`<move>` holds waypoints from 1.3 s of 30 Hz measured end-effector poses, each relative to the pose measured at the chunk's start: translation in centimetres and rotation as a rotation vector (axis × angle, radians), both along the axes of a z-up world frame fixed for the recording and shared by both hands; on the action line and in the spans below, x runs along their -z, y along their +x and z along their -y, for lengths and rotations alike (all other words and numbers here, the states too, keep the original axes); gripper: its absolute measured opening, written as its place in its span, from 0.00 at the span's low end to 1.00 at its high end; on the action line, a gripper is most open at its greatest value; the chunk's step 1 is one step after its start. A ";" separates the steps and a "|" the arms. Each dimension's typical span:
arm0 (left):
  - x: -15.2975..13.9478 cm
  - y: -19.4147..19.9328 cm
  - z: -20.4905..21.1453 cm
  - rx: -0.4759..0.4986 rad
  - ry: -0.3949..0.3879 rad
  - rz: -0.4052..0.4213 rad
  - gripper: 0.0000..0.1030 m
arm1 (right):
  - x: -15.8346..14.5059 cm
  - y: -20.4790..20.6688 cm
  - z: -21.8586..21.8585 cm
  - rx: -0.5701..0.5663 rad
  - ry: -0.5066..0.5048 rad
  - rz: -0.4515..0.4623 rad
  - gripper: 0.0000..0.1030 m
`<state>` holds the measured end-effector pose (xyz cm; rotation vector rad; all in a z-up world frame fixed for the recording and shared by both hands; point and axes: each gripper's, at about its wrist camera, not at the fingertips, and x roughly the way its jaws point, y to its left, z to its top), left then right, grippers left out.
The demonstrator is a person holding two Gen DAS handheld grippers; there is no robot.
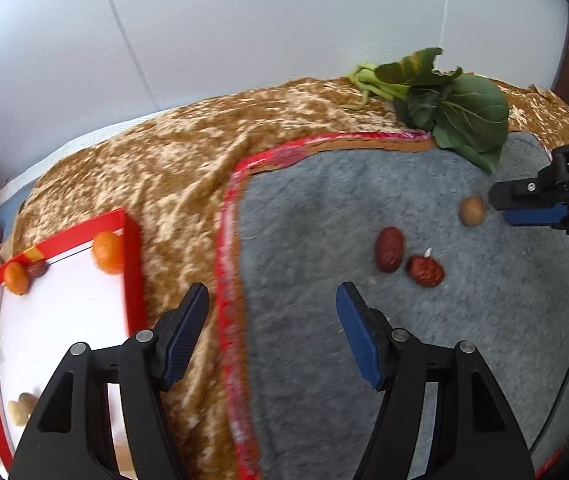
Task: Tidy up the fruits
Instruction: 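Grasp a red date with the left gripper while the right grasps a brown nut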
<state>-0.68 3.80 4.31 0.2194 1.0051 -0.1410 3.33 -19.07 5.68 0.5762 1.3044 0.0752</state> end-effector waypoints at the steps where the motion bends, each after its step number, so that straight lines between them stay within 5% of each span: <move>1: 0.0 0.2 0.7 0.012 0.011 0.007 0.64 | 0.1 0.1 -0.1 -0.002 0.001 -0.003 0.36; 17: 0.8 1.6 5.5 0.247 0.043 0.021 0.62 | 1.7 1.9 -2.0 -0.060 -0.013 -0.043 0.34; 25: 2.3 1.9 6.4 0.272 0.026 -0.022 0.43 | 2.4 1.8 -3.7 -0.112 -0.138 -0.049 0.22; 36: 2.2 2.3 6.0 0.261 -0.022 -0.028 0.16 | 2.1 1.1 -3.0 -0.108 -0.068 -0.041 0.22; 39: 2.1 2.1 5.4 0.246 -0.043 -0.036 0.16 | 1.6 1.0 -2.9 -0.119 -0.060 -0.032 0.22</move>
